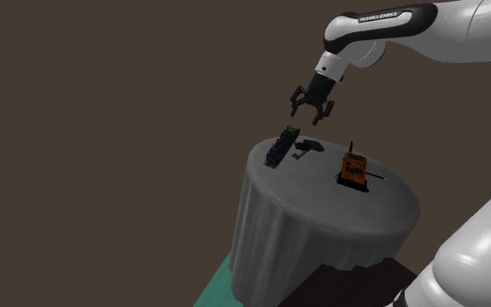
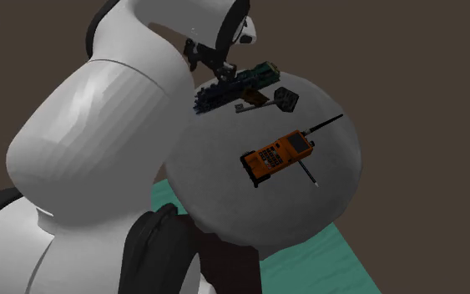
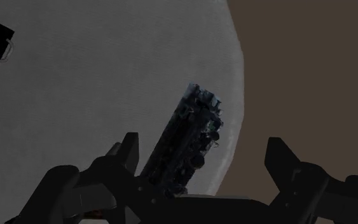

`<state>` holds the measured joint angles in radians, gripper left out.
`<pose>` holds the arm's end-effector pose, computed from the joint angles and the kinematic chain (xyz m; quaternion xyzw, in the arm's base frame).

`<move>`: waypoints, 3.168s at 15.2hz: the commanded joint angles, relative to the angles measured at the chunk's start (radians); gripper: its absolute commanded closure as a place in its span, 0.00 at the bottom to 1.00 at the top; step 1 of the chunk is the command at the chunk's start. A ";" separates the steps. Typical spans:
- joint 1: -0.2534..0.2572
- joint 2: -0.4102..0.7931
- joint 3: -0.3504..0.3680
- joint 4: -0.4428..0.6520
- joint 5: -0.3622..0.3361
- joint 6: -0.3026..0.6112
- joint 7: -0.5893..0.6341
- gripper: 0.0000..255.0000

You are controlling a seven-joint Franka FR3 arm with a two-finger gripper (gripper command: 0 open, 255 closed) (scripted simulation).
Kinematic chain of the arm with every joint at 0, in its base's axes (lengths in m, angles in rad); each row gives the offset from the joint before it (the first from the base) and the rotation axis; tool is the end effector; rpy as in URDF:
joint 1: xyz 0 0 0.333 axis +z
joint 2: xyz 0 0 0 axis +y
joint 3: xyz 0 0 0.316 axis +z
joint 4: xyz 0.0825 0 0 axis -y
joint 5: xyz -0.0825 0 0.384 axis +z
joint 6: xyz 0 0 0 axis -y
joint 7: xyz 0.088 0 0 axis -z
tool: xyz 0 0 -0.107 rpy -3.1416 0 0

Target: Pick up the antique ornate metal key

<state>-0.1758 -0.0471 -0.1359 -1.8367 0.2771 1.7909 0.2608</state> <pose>0.5295 -0.1475 0.5459 -0.9412 0.3083 -0.0038 0.1379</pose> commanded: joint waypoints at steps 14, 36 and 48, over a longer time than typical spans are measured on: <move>-0.178 0.440 -0.116 0.316 0.234 -0.019 0.120 0.00; -0.265 0.632 -0.130 0.380 0.342 0.040 0.142 1.00; -0.267 0.591 -0.139 0.433 0.322 -0.043 0.186 1.00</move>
<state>-0.4426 0.5481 -0.2740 -1.4112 0.6005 1.7581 0.4418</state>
